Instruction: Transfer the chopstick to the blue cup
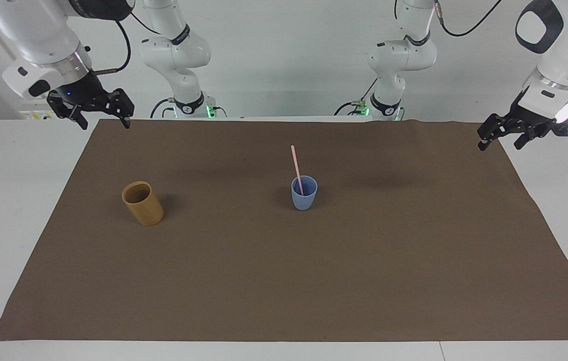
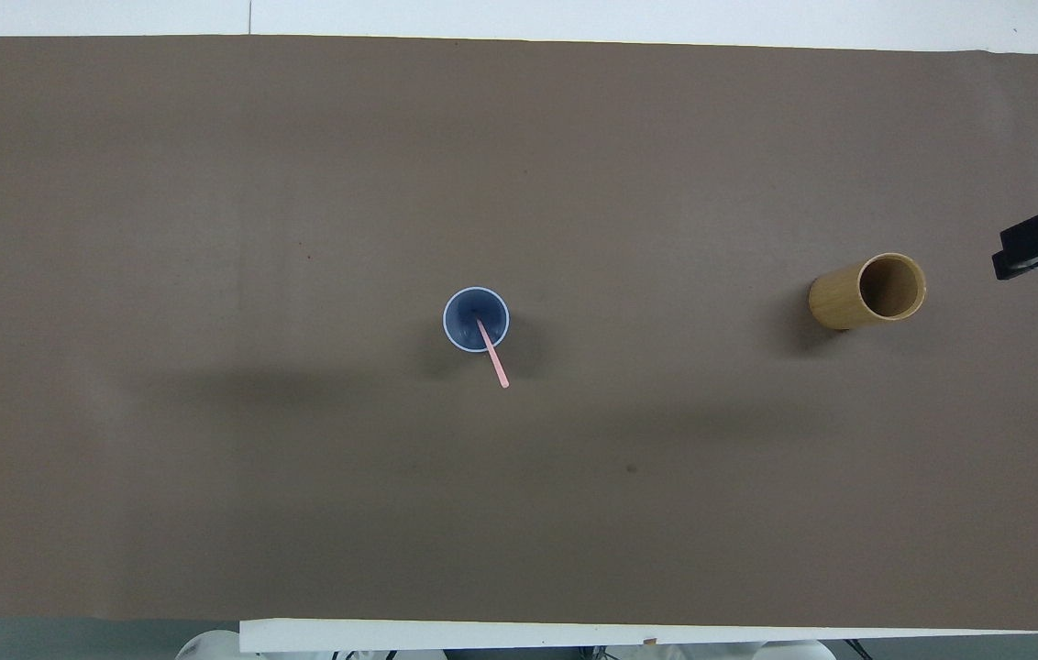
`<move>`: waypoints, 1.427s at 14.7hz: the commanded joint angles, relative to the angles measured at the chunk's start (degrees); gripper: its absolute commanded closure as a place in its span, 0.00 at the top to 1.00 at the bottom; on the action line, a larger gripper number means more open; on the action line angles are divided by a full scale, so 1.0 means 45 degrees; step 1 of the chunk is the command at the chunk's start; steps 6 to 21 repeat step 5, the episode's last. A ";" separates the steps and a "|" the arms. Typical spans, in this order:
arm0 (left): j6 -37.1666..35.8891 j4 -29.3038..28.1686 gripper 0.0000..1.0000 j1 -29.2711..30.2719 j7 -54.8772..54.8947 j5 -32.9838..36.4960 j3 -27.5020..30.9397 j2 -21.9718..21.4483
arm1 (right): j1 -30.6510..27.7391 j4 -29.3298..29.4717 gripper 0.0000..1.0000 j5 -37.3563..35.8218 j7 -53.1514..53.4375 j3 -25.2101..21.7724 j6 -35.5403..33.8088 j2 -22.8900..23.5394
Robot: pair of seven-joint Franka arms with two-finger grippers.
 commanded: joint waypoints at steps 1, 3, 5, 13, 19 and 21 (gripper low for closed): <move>-0.0063 0.0012 1.00 0.0032 0.0188 0.0194 0.0002 0.0014 | -0.0258 -0.0795 1.00 -0.0476 -0.0264 0.0231 0.0079 -0.0643; -0.0082 0.0012 1.00 0.0032 0.0208 0.0194 0.0002 0.0014 | -0.0609 -0.0913 1.00 -0.0478 -0.0244 0.0464 0.0060 -0.0663; -0.0083 0.0012 1.00 0.0032 0.0227 0.0194 0.0002 0.0014 | -0.0610 -0.0914 1.00 -0.0478 -0.0205 0.0505 0.0060 -0.0663; -0.0083 0.0012 1.00 0.0032 0.0227 0.0194 0.0002 0.0014 | -0.0610 -0.0914 1.00 -0.0478 -0.0205 0.0505 0.0060 -0.0663; -0.0083 0.0012 1.00 0.0032 0.0227 0.0194 0.0002 0.0014 | -0.0610 -0.0914 1.00 -0.0478 -0.0205 0.0505 0.0060 -0.0663; -0.0083 0.0012 1.00 0.0032 0.0227 0.0194 0.0002 0.0014 | -0.0610 -0.0914 1.00 -0.0478 -0.0205 0.0505 0.0060 -0.0663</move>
